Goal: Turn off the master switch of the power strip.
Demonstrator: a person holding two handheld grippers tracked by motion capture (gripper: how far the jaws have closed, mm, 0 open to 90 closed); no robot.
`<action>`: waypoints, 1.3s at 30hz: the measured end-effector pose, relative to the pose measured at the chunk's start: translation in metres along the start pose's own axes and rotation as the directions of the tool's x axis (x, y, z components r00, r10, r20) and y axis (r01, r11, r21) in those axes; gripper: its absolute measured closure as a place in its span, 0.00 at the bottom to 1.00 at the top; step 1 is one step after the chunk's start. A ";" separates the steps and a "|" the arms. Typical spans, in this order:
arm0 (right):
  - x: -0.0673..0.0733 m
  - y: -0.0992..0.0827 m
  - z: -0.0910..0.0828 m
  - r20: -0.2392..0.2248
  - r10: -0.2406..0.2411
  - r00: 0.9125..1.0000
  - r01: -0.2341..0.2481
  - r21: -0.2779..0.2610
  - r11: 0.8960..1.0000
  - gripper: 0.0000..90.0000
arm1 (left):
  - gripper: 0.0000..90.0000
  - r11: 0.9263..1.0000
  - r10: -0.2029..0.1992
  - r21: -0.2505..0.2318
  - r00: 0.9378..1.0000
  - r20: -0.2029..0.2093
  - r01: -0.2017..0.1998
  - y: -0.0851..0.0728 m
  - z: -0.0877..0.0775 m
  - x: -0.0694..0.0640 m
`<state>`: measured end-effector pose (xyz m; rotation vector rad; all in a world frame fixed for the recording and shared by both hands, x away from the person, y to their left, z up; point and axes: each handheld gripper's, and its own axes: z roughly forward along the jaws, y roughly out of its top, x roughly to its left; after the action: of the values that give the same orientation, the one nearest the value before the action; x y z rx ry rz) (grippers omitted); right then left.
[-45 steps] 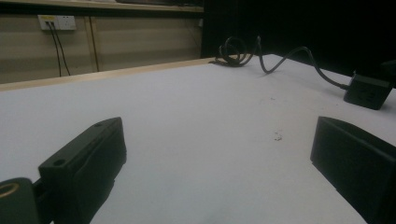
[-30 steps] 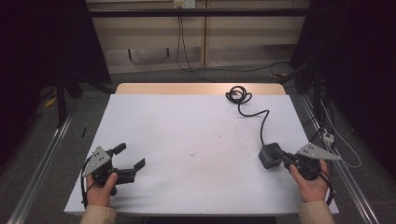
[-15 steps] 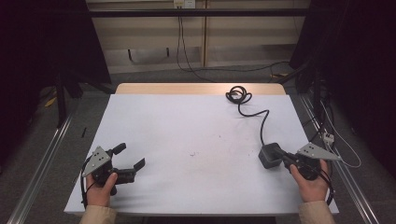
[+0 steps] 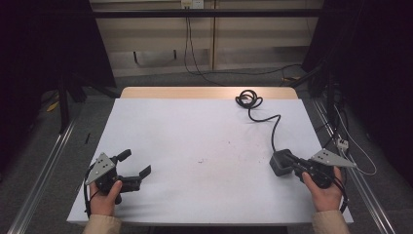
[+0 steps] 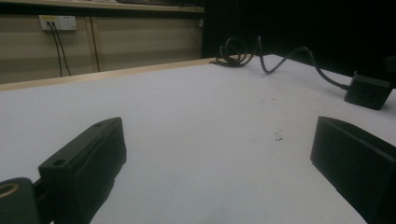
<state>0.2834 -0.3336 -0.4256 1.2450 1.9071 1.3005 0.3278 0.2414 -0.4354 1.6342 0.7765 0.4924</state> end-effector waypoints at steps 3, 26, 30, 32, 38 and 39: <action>0.000 0.000 0.000 0.000 -0.005 1.000 0.005 0.001 1.000 0.91 | 0.03 1.000 0.000 0.000 1.000 0.000 0.000 0.000 0.000 0.000; 0.002 0.002 0.003 -0.016 0.033 0.999 -0.033 -0.040 0.999 0.55 | 0.04 1.000 -0.001 0.002 1.000 0.001 0.001 0.000 0.001 0.000; 0.002 0.001 0.004 -0.011 0.038 0.999 -0.038 -0.044 0.998 0.49 | 0.03 1.000 0.002 0.004 1.000 0.000 -0.002 0.000 0.000 0.001; 0.002 0.001 0.005 -0.003 0.039 0.999 -0.039 -0.052 0.998 0.46 | 0.04 1.000 0.002 0.003 1.000 0.001 -0.002 0.000 0.000 0.001; 0.001 0.001 0.004 0.003 0.044 0.999 -0.043 -0.057 0.997 0.42 | 0.04 1.000 0.001 0.003 1.000 0.000 -0.001 0.000 0.000 0.000; 0.002 0.001 0.005 0.004 0.044 0.999 -0.043 -0.058 0.997 0.42 | 0.04 1.000 0.001 0.003 1.000 0.000 -0.001 0.000 0.000 0.000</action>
<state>0.2867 -0.3298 -0.4270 1.2658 1.8352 1.3638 0.3282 0.2415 -0.4359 1.6380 0.7766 0.4922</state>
